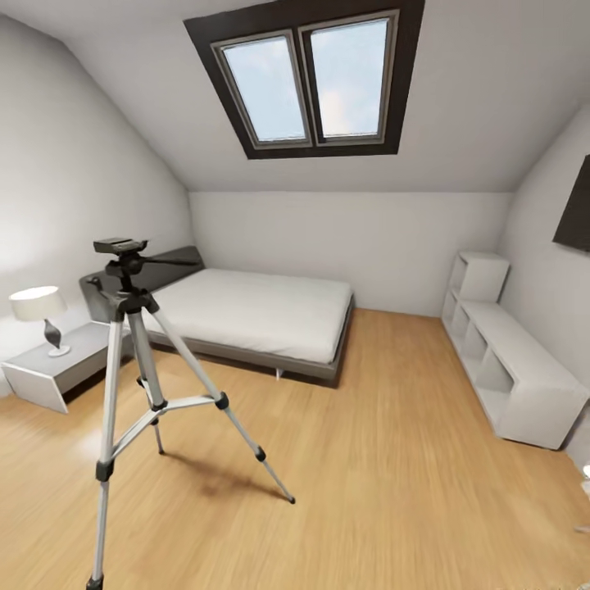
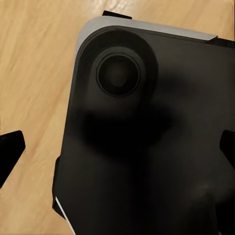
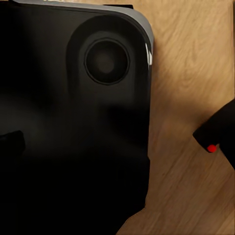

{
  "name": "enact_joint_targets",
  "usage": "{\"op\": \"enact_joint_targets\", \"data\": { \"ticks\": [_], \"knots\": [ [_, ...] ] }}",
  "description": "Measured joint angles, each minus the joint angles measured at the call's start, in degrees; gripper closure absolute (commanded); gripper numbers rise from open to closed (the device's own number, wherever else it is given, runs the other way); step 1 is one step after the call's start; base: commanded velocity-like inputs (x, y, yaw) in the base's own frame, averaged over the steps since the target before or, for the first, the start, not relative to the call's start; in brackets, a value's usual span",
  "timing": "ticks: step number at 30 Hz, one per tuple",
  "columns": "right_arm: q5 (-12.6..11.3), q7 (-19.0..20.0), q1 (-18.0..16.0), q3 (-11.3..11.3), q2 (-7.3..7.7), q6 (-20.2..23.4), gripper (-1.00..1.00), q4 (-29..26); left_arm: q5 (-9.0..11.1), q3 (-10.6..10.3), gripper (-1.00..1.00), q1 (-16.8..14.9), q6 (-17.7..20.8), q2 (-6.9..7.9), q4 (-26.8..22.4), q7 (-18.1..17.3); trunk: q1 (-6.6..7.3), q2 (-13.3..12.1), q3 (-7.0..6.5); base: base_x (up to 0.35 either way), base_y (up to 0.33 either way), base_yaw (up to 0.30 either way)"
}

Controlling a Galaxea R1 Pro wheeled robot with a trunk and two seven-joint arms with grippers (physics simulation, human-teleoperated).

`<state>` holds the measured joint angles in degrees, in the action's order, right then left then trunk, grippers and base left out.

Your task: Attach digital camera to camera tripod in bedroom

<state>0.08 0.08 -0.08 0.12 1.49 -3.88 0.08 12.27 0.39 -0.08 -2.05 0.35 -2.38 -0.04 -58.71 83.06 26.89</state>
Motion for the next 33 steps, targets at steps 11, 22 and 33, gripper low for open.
{"op": "enact_joint_targets", "data": {
  "ticks": [11,22,33],
  "knots": [
    [-0.17,0.0,0.0,-0.23,0.23,-0.04,-1.0,0.0,0.11,0.12,-1.0,0.0,-0.08,0.0,-0.01,0.04,-0.02,0.0,0.0,0.018,0.0,-0.293],
    [-0.19,0.0,0.0,-0.29,0.26,-0.44,-1.0,0.0,0.16,0.27,-1.0,0.0,-0.11,0.0,-0.09,0.04,-0.02,0.0,0.0,0.0,0.0,-0.294],
    [-0.08,0.0,0.0,-0.1,0.26,-0.5,-1.0,0.0,0.18,0.35,-1.0,0.0,-0.11,-0.03,-0.09,0.04,-0.02,0.0,0.0,0.0,0.109,-0.294]
  ]
}}
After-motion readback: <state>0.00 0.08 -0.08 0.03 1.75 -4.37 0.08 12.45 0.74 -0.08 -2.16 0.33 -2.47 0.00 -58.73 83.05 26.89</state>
